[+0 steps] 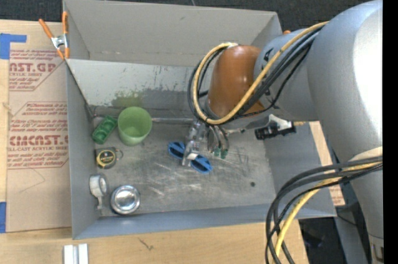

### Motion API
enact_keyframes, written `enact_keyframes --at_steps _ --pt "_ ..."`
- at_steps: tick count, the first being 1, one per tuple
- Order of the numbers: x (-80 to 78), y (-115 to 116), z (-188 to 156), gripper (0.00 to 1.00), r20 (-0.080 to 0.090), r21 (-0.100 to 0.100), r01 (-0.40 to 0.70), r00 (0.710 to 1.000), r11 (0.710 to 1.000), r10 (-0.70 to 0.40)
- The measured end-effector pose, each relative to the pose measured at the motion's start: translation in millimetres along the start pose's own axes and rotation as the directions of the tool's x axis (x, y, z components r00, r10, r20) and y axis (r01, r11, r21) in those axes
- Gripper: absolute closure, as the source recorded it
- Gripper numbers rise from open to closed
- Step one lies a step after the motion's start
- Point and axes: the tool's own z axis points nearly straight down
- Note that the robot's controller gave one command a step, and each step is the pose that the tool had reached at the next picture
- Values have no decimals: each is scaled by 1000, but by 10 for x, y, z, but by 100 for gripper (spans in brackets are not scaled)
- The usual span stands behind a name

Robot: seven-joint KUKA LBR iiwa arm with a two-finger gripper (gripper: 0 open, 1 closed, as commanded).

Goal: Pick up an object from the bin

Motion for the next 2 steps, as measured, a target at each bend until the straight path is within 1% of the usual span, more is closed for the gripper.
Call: enact_keyframes --at_steps 1,2 --pt "-123 109 -1149 100 -6 4 -1 1000 1000 1" --pt "114 -69 -2293 100 -5 4 29 1000 1000 -29"
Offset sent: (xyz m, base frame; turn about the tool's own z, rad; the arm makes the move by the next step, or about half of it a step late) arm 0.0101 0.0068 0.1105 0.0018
